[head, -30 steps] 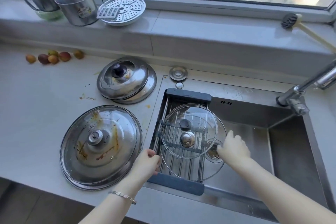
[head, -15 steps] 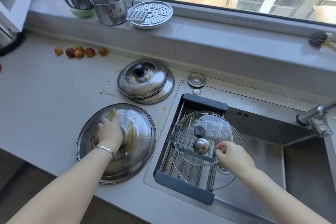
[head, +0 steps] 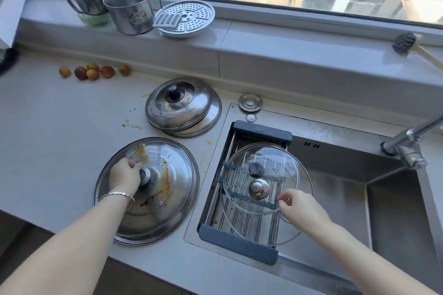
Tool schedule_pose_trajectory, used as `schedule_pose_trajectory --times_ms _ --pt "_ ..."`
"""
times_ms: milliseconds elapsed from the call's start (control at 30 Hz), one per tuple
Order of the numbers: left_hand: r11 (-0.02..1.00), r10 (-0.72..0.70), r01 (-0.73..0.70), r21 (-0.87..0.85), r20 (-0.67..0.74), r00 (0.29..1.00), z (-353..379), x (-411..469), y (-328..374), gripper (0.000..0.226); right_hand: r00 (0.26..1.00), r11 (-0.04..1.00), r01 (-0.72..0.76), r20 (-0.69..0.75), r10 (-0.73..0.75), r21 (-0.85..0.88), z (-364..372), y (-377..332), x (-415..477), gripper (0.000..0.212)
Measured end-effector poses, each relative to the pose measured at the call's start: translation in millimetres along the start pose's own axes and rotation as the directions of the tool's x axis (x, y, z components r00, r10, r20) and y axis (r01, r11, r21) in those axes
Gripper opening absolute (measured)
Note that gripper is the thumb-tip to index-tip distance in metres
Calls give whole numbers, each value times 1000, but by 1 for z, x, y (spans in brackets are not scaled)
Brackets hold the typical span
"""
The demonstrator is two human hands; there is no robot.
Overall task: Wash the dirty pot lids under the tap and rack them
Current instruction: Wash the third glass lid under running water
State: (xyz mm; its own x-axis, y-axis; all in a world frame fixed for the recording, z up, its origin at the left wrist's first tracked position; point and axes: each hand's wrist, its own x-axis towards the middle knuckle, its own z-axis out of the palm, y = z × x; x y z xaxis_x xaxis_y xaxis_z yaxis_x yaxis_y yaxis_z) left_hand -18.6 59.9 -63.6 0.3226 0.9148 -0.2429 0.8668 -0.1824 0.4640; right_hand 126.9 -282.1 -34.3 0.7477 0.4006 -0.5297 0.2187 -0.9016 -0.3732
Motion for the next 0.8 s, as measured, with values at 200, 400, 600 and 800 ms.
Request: schedule_pose_trajectory --times_ms 200,400,600,800 --pt "974 -86 85 -211 4 996 3 -12 2 23 999 999 36 37 -36 5 -3 -10 1 26" --pt "966 82 -82 -244 -13 997 -15 -59 33 45 981 975 179 53 -187 130 -4 -30 -1 25" --pt "916 267 -225 -333 86 960 -27 -124 101 41 977 815 133 66 -205 564 -22 -42 -6 54" --pt "866 357 -151 -477 378 854 -6 -187 171 29 985 433 57 20 -171 900 -82 12 -27 35"
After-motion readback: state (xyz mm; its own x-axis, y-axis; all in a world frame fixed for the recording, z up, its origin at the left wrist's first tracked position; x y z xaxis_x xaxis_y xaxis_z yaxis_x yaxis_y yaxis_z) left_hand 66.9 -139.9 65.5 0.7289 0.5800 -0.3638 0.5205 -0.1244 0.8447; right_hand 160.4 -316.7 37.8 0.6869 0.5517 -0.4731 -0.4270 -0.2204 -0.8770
